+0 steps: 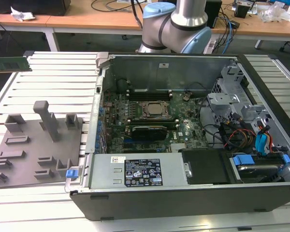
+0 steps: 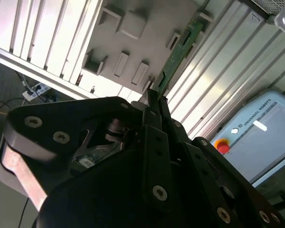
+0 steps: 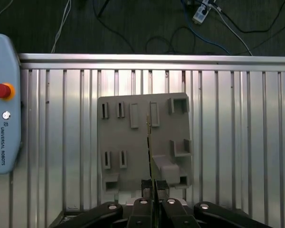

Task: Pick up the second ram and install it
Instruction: 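Pick up the second ram and move it above second insertion slot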

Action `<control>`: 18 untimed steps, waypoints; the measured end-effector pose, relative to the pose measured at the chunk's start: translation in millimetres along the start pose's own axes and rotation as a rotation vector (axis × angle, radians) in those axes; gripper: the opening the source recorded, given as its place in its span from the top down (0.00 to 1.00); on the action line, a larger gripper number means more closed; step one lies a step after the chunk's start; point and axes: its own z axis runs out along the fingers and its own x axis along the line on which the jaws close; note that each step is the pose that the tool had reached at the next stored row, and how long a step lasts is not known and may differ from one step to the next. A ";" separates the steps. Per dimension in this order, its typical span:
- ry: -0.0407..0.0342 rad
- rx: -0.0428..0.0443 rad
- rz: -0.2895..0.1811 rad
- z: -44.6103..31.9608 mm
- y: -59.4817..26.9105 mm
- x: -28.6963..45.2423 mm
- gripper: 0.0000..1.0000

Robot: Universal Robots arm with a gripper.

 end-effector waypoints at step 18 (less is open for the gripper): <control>0.0000 -0.0016 0.000 -3.0 -70.4 0.0 0.86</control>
